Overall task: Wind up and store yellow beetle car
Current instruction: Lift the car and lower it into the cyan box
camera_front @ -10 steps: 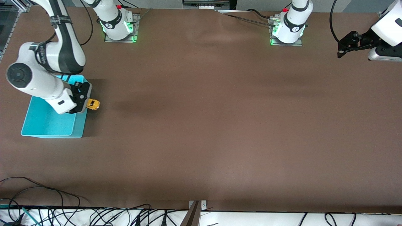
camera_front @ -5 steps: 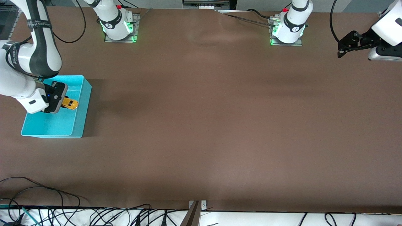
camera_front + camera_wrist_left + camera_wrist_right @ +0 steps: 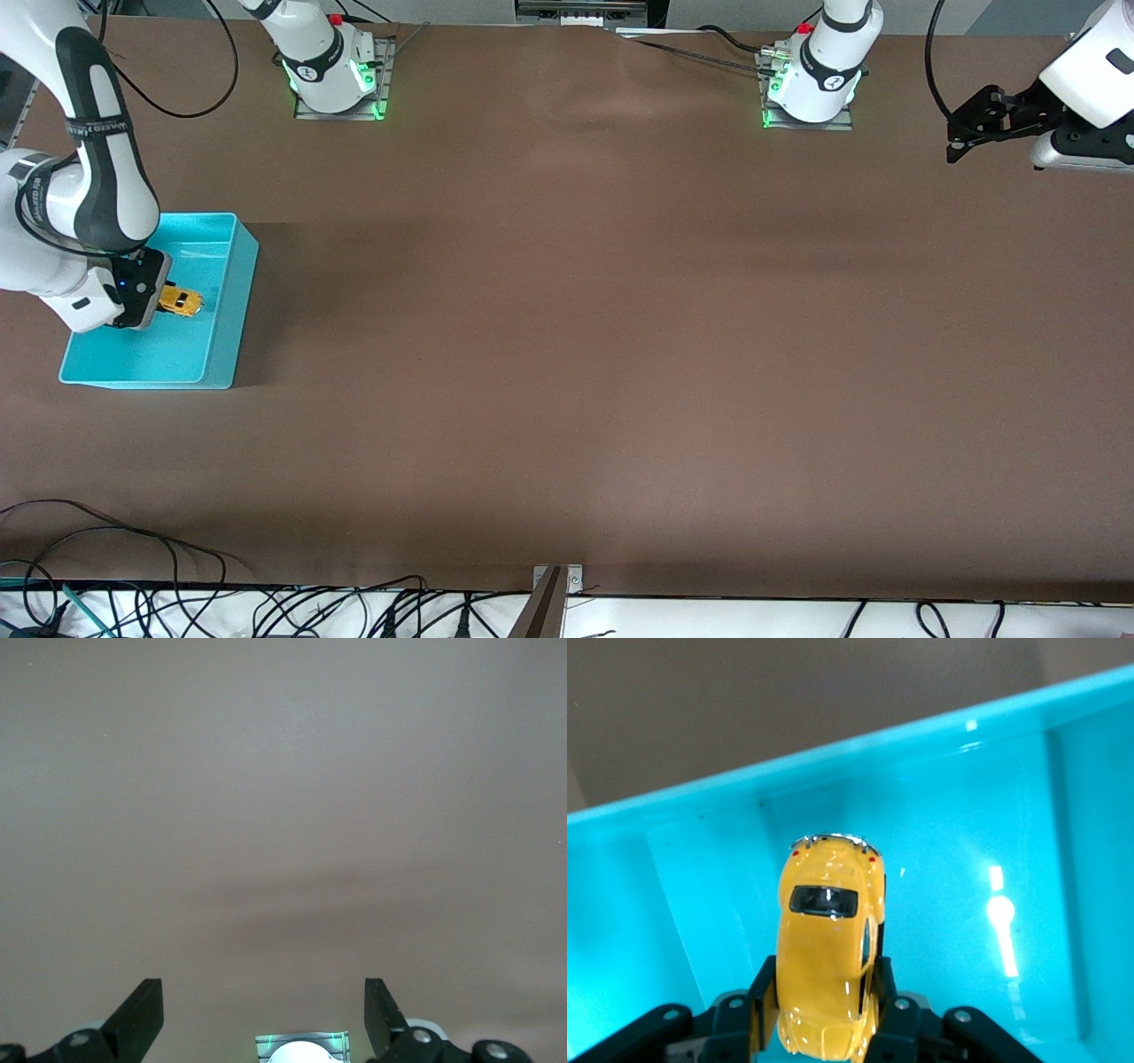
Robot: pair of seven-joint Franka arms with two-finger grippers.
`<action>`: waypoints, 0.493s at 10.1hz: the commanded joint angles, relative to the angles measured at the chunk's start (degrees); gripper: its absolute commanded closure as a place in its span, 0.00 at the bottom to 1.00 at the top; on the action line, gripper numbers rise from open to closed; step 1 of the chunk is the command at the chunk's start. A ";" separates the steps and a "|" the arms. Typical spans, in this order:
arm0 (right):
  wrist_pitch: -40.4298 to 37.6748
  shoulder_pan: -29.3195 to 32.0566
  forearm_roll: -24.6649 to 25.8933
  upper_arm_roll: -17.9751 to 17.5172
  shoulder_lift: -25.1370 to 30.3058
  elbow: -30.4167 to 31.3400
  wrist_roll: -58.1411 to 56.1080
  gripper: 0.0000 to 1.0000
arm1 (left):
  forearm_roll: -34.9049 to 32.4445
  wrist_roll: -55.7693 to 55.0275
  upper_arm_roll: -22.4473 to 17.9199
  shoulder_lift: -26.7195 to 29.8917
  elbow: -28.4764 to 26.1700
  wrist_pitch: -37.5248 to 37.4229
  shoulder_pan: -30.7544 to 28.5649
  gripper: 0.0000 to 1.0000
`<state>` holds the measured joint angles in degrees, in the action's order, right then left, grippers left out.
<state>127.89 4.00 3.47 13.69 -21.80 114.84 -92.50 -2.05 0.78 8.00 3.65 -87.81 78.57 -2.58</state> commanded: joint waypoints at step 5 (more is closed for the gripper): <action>4.12 4.08 -0.05 -0.33 -7.29 -1.10 -1.98 1.00 | 1.26 -0.43 -0.35 -0.92 2.11 -1.40 -0.68 0.00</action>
<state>132.01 6.88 3.48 13.72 -28.26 114.77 -93.27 -2.05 0.78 7.51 3.56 -87.81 78.57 -2.99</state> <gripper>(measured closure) 0.546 0.000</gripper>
